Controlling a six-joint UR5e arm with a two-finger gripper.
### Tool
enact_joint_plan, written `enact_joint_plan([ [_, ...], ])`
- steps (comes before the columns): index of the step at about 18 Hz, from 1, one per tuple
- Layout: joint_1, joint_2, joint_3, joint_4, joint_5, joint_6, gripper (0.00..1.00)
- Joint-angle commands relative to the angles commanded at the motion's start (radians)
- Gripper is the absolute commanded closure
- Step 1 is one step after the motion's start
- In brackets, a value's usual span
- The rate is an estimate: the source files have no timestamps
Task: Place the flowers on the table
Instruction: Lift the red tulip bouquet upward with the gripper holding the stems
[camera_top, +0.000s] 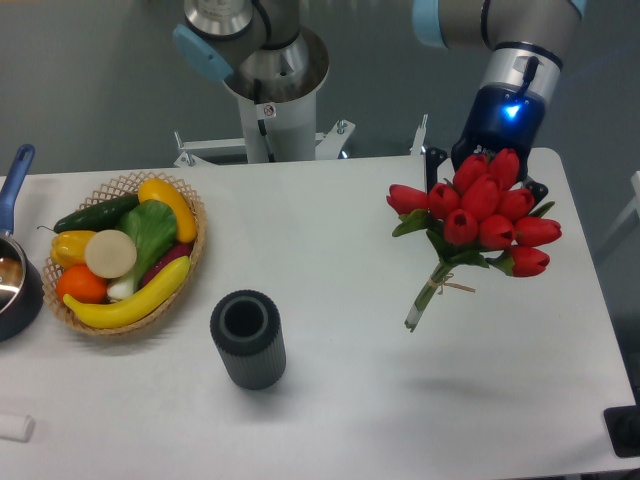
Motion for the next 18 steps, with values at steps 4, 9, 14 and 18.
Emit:
enact_joint_plan([
  [4,-0.005,0.014,-0.002,0.0,0.11,-0.002,0.56],
  [9,-0.026,0.035,-0.005,0.0,0.28,0.0,0.56],
  [14,-0.089,0.029,-0.002,0.0,0.481,0.002,0.56],
  [18,-0.124,0.008,0.0,-0.002,0.584,0.015,0.56],
])
